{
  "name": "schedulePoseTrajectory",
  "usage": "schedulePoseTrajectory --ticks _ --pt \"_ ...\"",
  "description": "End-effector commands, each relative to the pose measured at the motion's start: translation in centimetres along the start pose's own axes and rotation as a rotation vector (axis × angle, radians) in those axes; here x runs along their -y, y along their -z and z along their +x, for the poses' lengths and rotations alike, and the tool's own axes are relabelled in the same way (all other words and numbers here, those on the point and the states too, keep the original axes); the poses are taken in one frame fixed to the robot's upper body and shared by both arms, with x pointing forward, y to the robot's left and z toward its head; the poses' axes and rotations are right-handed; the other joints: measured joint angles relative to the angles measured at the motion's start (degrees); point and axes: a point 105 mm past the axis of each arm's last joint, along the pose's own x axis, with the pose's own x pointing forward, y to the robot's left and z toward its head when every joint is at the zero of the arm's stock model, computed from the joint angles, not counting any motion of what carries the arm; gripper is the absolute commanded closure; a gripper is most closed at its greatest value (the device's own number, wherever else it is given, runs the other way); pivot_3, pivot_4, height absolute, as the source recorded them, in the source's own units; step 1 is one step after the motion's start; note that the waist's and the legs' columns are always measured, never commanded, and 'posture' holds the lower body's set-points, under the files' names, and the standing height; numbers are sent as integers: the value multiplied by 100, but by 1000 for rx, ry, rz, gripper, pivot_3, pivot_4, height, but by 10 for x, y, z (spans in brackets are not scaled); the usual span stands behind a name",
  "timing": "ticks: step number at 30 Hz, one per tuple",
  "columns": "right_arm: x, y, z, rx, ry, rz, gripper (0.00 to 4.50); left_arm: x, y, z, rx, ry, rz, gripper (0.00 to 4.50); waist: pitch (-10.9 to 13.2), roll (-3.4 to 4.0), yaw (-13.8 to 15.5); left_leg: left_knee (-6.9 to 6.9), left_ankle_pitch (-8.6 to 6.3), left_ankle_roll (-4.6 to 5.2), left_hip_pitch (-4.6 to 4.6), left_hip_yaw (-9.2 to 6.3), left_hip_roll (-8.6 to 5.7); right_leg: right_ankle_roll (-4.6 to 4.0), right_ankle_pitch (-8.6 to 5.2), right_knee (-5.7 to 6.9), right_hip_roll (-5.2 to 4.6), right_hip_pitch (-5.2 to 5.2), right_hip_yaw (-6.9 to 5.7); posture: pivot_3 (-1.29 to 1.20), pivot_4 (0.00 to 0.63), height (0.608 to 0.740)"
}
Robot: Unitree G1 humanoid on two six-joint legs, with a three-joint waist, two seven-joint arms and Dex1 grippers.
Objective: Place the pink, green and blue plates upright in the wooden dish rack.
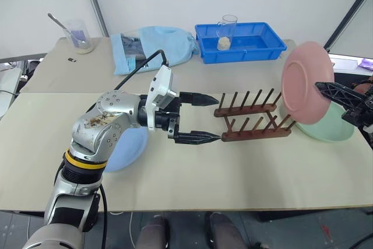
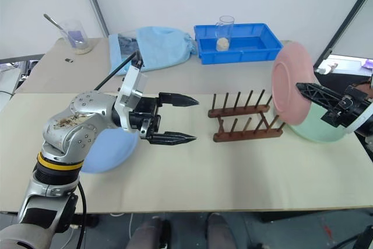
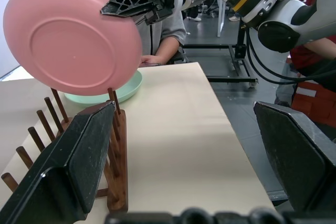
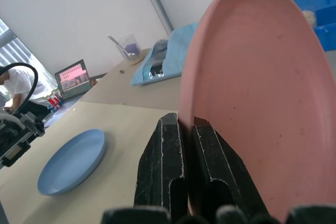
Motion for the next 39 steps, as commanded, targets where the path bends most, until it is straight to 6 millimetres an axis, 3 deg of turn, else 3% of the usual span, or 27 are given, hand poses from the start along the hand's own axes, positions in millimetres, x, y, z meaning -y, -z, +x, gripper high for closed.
schedulePoseTrajectory --ticks 1,8,14,20,26,30,33,39 --pt "-8 -3 3 -38 -48 -22 4453 3 -7 0 15 28 31 0 0 0 -4 0 0 0 1 2 0 0 0 0 0 0 2 0 150 740" --pt "-4 -7 12 -46 -68 -11 4453 3 -6 -1 9 40 28 0 0 0 -36 0 0 0 12 13 1 1 1 4 8 0 22 0 150 740" --pt "20 -5 10 -43 26 42 4453 5 -8 -2 19 57 23 0 0 0 -11 0 0 0 8 16 -1 2 1 1 9 -1 29 0 150 740" --pt "29 -5 9 -50 59 100 4453 5 -9 -1 24 61 27 0 0 0 -5 -1 0 1 4 17 -2 6 1 0 9 -3 31 0 150 740" --pt "31 -11 10 -12 88 66 2325 5 -9 -1 24 59 28 0 0 0 -9 -1 0 1 5 18 -4 8 1 1 9 -4 36 0 150 740" --pt "32 -27 6 50 134 11 956 4 -9 0 28 58 27 0 0 0 -4 -1 0 1 4 20 -5 10 2 1 9 -5 39 0 150 740" --pt "37 -36 -10 20 242 -155 32 5 -9 1 27 52 24 0 0 0 10 -1 0 1 3 20 -5 13 2 0 9 -5 39 0 150 740" --pt "42 16 -40 -410 260 -547 32 7 -2 7 -29 48 83 0 -3 3 56 -2 -7 11 -6 18 -13 49 -8 0 8 -3 47 0 150 740"
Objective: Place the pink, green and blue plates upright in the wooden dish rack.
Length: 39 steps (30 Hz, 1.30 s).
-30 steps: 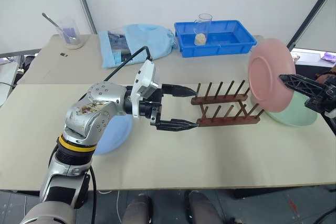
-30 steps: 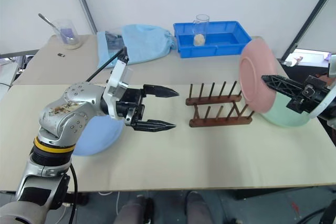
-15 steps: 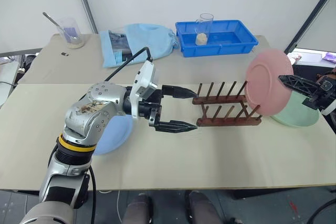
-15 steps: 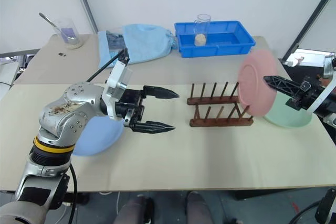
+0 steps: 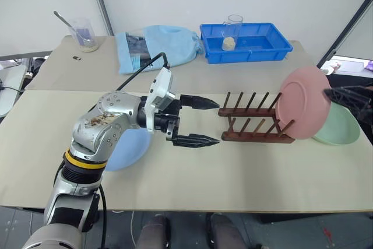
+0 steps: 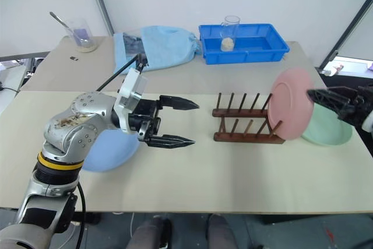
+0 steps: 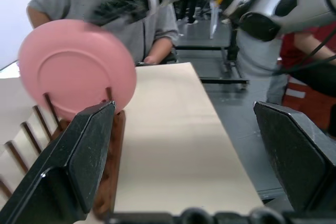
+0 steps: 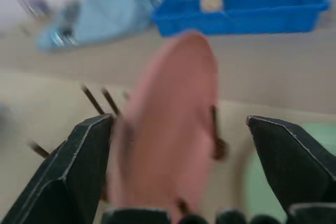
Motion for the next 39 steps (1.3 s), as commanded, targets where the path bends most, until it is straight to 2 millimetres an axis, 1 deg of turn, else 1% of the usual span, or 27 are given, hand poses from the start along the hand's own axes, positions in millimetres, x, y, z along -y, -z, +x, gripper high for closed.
schedulePoseTrajectory --ticks 1,2,6,8,10,12,15,19,23,26,30,34,36,39 --pt "-9 15 -3 -122 -48 -251 32 5 -5 9 -14 17 91 0 0 0 -24 0 0 0 0 2 -3 7 3 -2 -2 0 4 0 150 740" --pt "-9 24 -2 -166 -53 -295 32 6 -4 12 -18 25 94 0 0 0 -45 1 -1 0 1 4 -3 8 3 -1 -2 0 6 0 150 740" --pt "-4 61 7 -332 -60 -450 32 24 0 20 -19 125 88 0 1 -1 -111 5 0 0 14 17 -3 -17 -2 4 -2 0 23 0 150 740" --pt "1 67 11 -344 -50 -486 32 31 5 22 -35 160 116 0 1 -1 -124 4 0 -1 23 19 -3 -19 0 7 -1 2 24 0 150 740" --pt "-1 64 15 -321 -68 -465 32 33 9 24 -49 165 144 0 1 -1 -132 4 1 -2 28 20 -3 -23 3 10 0 3 25 0 150 740" --pt "0 56 17 -284 -64 -450 32 34 11 25 -54 159 159 0 1 0 -135 6 5 3 28 20 -3 -25 5 13 1 2 25 0 150 740" --pt "-5 47 18 -237 -87 -448 32 35 14 24 -55 150 161 0 1 0 -124 6 6 5 28 17 -1 -27 6 13 5 4 26 0 150 740" --pt "-18 32 17 -224 -130 -548 32 36 18 22 -57 144 165 0 0 0 -93 4 6 5 22 17 -1 -28 4 9 5 0 27 0 150 740" --pt "-37 10 16 -192 -189 -637 32 35 18 22 -52 141 166 0 0 1 -59 4 5 6 19 17 -1 -25 2 7 4 -1 26 0 150 740" --pt "-44 3 17 -171 -206 -660 32 35 19 23 -49 144 164 0 0 0 -58 5 5 5 21 17 -1 -25 2 7 4 1 26 0 150 740" --pt "-37 10 14 -221 -181 -666 32 33 20 25 -43 144 165 0 0 0 -51 7 5 5 21 18 -2 -25 3 7 3 2 26 0 150 740" --pt "-10 27 7 -356 -98 -721 32 26 18 28 -35 121 137 0 0 0 -44 7 5 5 19 19 -4 -25 3 5 0 2 26 0 150 740" --pt "-1 34 9 -386 -70 -729 32 26 17 28 -34 125 135 0 0 0 -50 7 5 5 20 22 -4 -25 3 4 -1 2 26 0 150 740" --pt "10 50 16 -446 -53 -743 32 26 16 31 -28 130 152 0 0 1 -90 6 5 5 22 24 -3 -25 3 4 0 1 27 0 150 740"
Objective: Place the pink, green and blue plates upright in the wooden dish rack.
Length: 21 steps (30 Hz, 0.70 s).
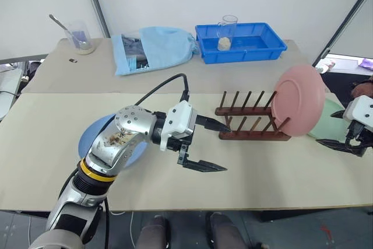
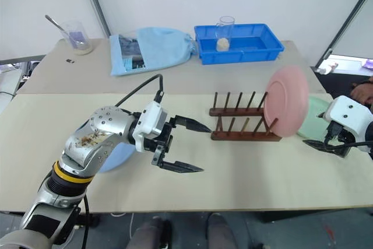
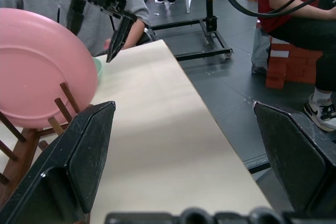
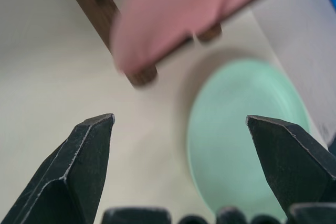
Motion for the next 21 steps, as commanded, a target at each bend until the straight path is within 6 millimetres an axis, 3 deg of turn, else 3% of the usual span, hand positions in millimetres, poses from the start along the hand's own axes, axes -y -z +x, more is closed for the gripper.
schedulePoseTrajectory --ticks 1,12,15,21 --pt "8 11 11 -56 37 -47 32 -1 -8 4 9 8 48 0 0 0 -24 -1 0 0 1 0 0 0 0 1 1 -1 0 0 150 740" --pt "29 41 76 -142 146 15 32 0 -11 16 17 14 101 0 0 0 -148 2 2 0 7 -1 -2 -4 6 3 4 7 8 0 150 740" --pt "31 46 83 -146 165 62 838 -2 -13 16 16 6 110 0 0 0 -149 -3 2 0 5 -3 -3 -4 5 0 4 7 10 0 150 740" --pt "27 52 87 -133 156 119 2900 -5 -13 15 10 -14 111 0 0 -1 -144 -2 1 1 8 -5 -5 -1 7 -3 1 16 11 0 150 740"
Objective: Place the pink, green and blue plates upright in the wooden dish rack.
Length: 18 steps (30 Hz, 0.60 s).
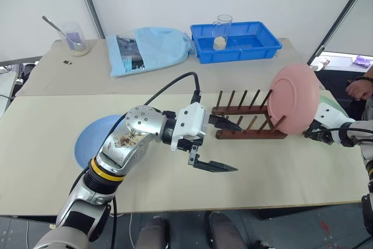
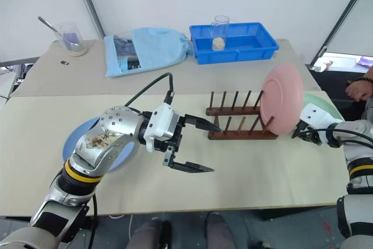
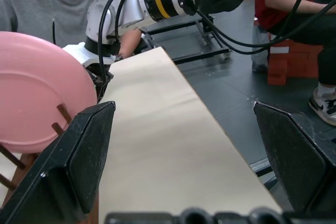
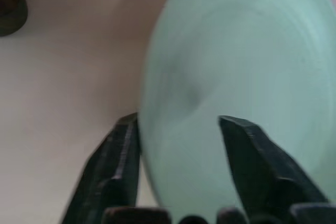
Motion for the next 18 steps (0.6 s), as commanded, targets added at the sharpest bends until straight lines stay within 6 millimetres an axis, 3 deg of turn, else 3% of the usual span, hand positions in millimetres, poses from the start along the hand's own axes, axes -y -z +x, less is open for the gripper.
schedulePoseTrajectory --ticks 1,5,9,13,15,18 --pt "5 3 -4 9 24 17 3266 -2 -10 0 10 -9 49 0 0 0 0 1 0 0 1 0 -1 2 1 0 -2 2 0 0 150 740" --pt "6 3 -6 32 31 49 4484 -4 -11 -2 14 -18 42 0 0 0 -4 6 1 0 4 0 -3 6 4 3 -2 5 2 0 150 740" --pt "15 7 -21 40 72 49 4484 -6 -11 -10 18 -41 20 0 0 0 17 5 1 0 23 -4 -2 6 2 2 -1 25 0 0 150 740" --pt "47 5 -58 57 235 25 4484 -8 -14 -23 24 -81 -15 0 -2 5 36 3 0 1 16 -5 -3 9 -2 2 -4 21 0 0 150 740" --pt "68 -10 -83 100 351 -11 4484 -9 -15 -31 26 -106 -31 0 -3 9 32 2 0 1 10 -3 -5 11 -2 2 -7 12 1 0 150 740" --pt "87 -63 -120 305 489 -38 4484 -13 -18 -42 32 -166 -53 0 -4 11 -45 2 0 1 -1 1 -2 14 0 6 -6 -8 6 0 150 740"
